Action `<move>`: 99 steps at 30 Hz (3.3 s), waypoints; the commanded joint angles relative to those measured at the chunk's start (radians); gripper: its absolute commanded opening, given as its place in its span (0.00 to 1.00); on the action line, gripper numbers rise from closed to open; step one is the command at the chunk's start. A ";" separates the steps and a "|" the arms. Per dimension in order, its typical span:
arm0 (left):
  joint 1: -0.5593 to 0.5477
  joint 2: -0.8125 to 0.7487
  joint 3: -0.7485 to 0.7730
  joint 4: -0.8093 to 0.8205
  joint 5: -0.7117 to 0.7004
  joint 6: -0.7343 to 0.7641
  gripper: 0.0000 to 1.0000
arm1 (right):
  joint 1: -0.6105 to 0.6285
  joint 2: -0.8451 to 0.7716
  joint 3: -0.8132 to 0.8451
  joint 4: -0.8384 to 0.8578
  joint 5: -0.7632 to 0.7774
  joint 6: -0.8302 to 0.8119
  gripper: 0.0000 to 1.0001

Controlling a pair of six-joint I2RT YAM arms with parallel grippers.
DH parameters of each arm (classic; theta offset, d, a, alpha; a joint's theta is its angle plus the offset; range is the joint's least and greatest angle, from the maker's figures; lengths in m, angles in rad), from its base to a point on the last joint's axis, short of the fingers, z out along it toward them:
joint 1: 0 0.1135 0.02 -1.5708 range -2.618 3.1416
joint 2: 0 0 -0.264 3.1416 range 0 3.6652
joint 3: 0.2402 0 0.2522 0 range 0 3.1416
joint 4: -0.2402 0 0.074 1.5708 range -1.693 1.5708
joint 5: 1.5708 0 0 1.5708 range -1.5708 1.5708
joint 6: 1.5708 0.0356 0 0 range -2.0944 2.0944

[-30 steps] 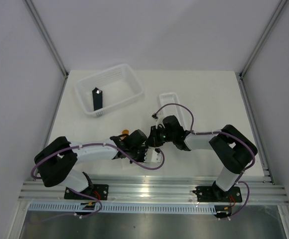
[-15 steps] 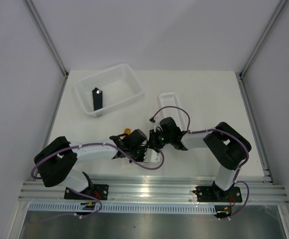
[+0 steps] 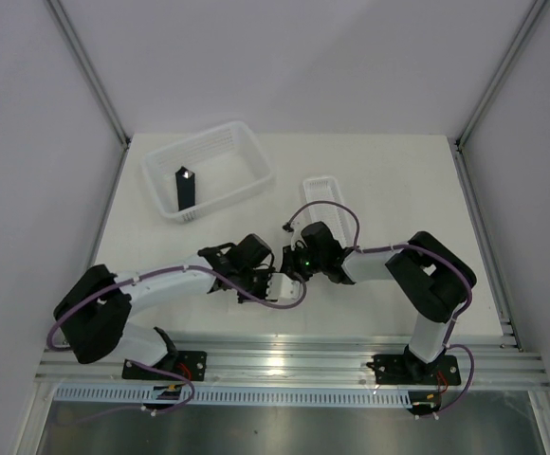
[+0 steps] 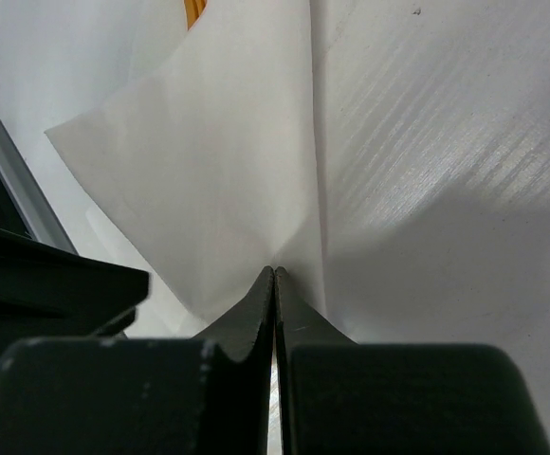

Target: Place the utensils on the paper napkin and roll it up

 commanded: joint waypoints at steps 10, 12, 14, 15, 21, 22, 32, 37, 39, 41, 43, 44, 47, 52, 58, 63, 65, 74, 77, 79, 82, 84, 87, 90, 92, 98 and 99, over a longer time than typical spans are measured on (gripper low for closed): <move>0.104 -0.076 0.077 0.006 0.032 0.320 0.37 | -0.003 0.019 0.006 -0.037 0.039 -0.019 0.00; 0.104 -0.070 0.057 -0.020 0.045 0.441 0.40 | -0.006 0.024 0.009 -0.031 0.026 -0.008 0.00; 0.108 -0.066 0.055 -0.080 0.052 0.539 0.42 | -0.006 0.024 0.008 -0.024 0.022 -0.003 0.00; 0.113 -0.063 0.078 -0.100 0.056 0.556 0.45 | -0.006 0.022 0.008 -0.025 0.022 -0.003 0.00; 0.128 -0.013 0.101 -0.077 0.021 0.568 0.53 | -0.006 0.016 0.005 -0.024 0.029 -0.006 0.00; 0.128 -0.007 0.089 -0.080 0.010 0.572 0.52 | -0.006 0.016 0.006 -0.024 0.029 -0.005 0.00; 0.118 -0.026 0.009 -0.022 -0.056 0.588 0.25 | -0.012 -0.004 0.005 -0.030 0.030 -0.011 0.00; 0.111 -0.049 0.000 -0.023 -0.057 0.585 0.10 | -0.017 -0.039 0.009 -0.034 0.019 -0.012 0.00; 0.104 -0.056 -0.003 -0.020 -0.060 0.584 0.04 | -0.018 -0.072 0.008 -0.045 0.022 -0.015 0.00; 0.099 -0.067 -0.003 -0.031 -0.051 0.579 0.03 | -0.021 -0.096 0.003 -0.059 0.026 -0.017 0.00; 0.093 -0.072 -0.015 -0.033 -0.048 0.578 0.01 | -0.023 -0.125 -0.001 -0.070 0.024 -0.023 0.01; 0.093 -0.072 -0.028 -0.027 -0.045 0.579 0.01 | -0.021 -0.132 -0.004 -0.073 0.022 -0.025 0.02; 0.087 -0.064 -0.055 0.007 -0.040 0.593 0.01 | -0.023 -0.151 -0.012 -0.083 0.007 -0.032 0.02; 0.068 -0.061 -0.097 0.038 -0.044 0.604 0.01 | -0.021 -0.157 -0.044 -0.085 -0.054 -0.037 0.01; 0.056 -0.055 -0.137 0.078 -0.047 0.624 0.04 | -0.011 -0.133 -0.080 -0.070 -0.115 -0.052 0.00; 0.053 -0.058 -0.137 0.087 -0.053 0.604 0.08 | -0.012 -0.099 -0.087 -0.065 -0.100 -0.051 0.00; 0.053 -0.059 -0.140 0.082 -0.053 0.608 0.09 | -0.012 -0.084 -0.086 -0.079 -0.080 -0.049 0.00; 0.050 -0.072 -0.176 0.096 -0.057 0.624 0.06 | 0.000 -0.054 -0.093 -0.120 -0.021 -0.049 0.00; 0.050 -0.070 -0.183 0.102 -0.056 0.636 0.03 | 0.003 -0.091 -0.072 -0.148 -0.024 -0.057 0.00; 0.050 -0.069 -0.181 0.104 -0.059 0.644 0.02 | 0.002 -0.146 -0.060 -0.162 -0.031 -0.063 0.00; 0.050 -0.070 -0.183 0.115 -0.063 0.647 0.01 | 0.002 -0.234 -0.057 -0.159 -0.045 -0.066 0.00; 0.050 -0.072 -0.184 0.122 -0.065 0.645 0.01 | 0.002 -0.267 -0.061 -0.157 -0.053 -0.066 0.00; 0.049 -0.072 -0.184 0.121 -0.060 0.645 0.01 | 0.000 -0.289 -0.070 -0.151 -0.047 -0.066 0.00; 0.050 -0.073 -0.190 0.121 -0.059 0.647 0.01 | 0.003 -0.254 -0.083 -0.142 -0.054 -0.060 0.00; 0.050 -0.073 -0.192 0.127 -0.059 0.647 0.01 | 0.005 -0.208 -0.092 -0.117 -0.074 -0.045 0.00; 0.050 -0.072 -0.192 0.139 -0.063 0.654 0.01 | -0.001 -0.059 -0.101 -0.108 -0.112 -0.042 0.00; 0.050 -0.070 -0.192 0.141 -0.065 0.659 0.01 | -0.006 -0.056 -0.100 -0.114 -0.125 -0.045 0.00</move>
